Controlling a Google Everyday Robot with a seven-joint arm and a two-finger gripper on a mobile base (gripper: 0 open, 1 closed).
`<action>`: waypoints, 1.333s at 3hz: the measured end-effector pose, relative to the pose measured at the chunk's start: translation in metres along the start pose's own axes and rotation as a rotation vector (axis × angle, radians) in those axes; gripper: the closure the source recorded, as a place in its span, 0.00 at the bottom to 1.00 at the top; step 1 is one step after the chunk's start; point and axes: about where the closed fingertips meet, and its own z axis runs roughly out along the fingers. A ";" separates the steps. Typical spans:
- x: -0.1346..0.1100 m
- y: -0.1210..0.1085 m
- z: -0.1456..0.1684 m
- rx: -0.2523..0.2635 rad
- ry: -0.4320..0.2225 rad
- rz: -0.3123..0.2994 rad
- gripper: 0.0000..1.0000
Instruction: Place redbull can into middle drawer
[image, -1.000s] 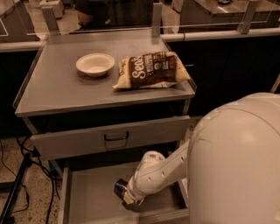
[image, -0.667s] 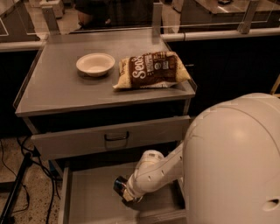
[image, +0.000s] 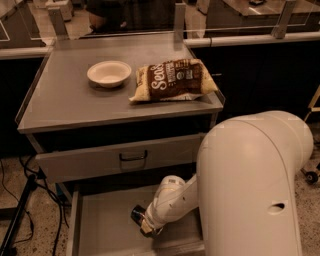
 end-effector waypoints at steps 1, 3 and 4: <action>0.002 0.001 0.006 -0.002 0.008 0.002 1.00; 0.006 0.003 0.012 0.000 0.032 0.005 0.84; 0.006 0.003 0.012 0.000 0.032 0.005 0.61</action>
Offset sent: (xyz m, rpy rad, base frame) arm -0.0089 0.0025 -0.0189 -0.0417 0.0382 -0.0063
